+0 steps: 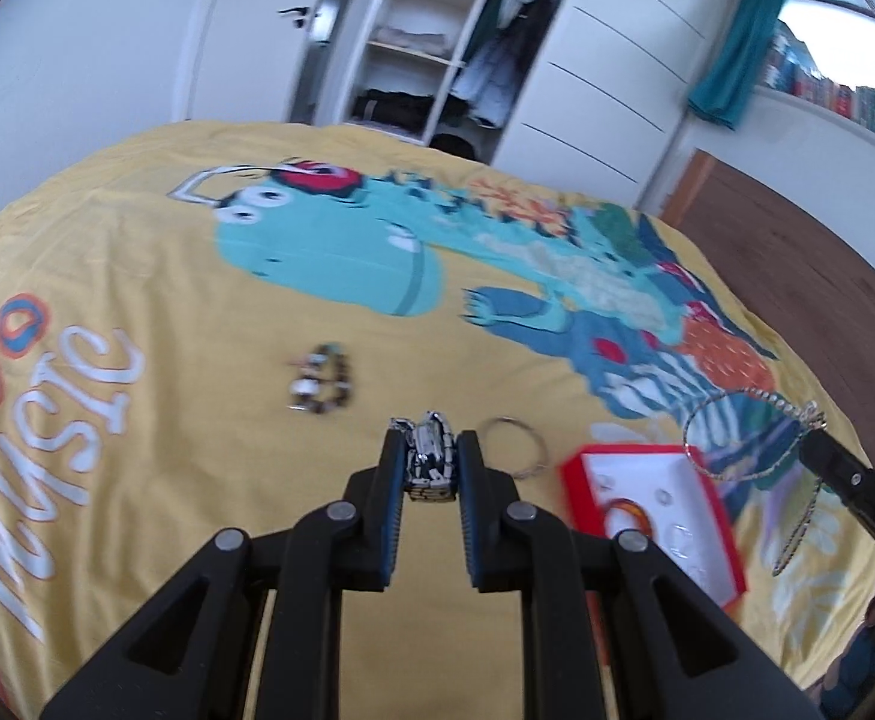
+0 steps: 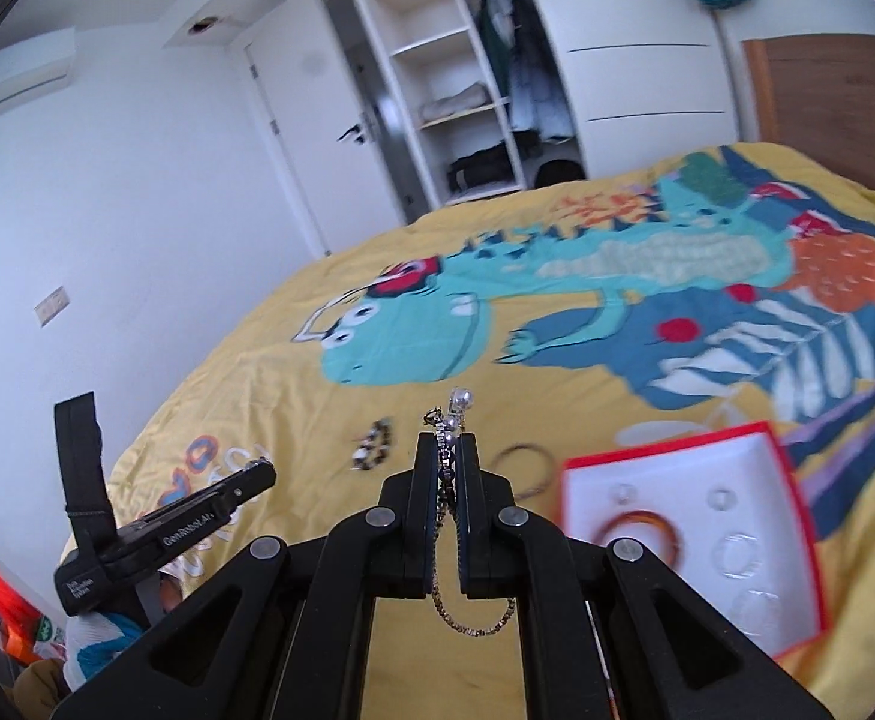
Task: Organize jewelry
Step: 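Carry the watch and necklace into the red box and open both tools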
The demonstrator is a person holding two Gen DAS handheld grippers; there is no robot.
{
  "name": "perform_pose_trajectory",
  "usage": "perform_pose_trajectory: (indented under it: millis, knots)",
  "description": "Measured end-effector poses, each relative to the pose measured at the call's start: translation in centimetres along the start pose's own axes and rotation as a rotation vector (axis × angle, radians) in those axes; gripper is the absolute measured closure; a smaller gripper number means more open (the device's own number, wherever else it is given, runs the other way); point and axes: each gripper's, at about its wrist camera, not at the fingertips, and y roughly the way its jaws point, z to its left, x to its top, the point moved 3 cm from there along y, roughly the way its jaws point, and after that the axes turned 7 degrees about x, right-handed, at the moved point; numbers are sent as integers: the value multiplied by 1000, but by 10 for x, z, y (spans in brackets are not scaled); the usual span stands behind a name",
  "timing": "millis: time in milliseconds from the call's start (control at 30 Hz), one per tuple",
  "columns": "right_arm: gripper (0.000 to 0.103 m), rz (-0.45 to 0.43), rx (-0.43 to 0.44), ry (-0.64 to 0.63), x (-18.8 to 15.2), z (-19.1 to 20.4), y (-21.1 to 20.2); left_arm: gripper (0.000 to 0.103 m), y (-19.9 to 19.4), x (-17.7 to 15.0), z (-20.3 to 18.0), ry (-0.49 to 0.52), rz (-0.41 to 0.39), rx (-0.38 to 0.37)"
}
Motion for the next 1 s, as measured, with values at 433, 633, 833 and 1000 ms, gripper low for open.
perform_pose_trajectory:
  millis: [433, 633, 833, 1000]
  knots:
    - [98, 12, -138, 116, -36, -118, -22, 88, 41, -54, -145, 192, 114, -122]
    - [98, 36, -175, 166, -60, -156, -15, 88, 67, -98, -184, 266, 197, -150]
    - [98, 55, -183, 197, -75, -176, -5, 88, 85, -128, -196, 307, 248, -134]
    - [98, 78, -193, 205, -88, -185, 6, 88, 94, -140, -198, 332, 261, -117]
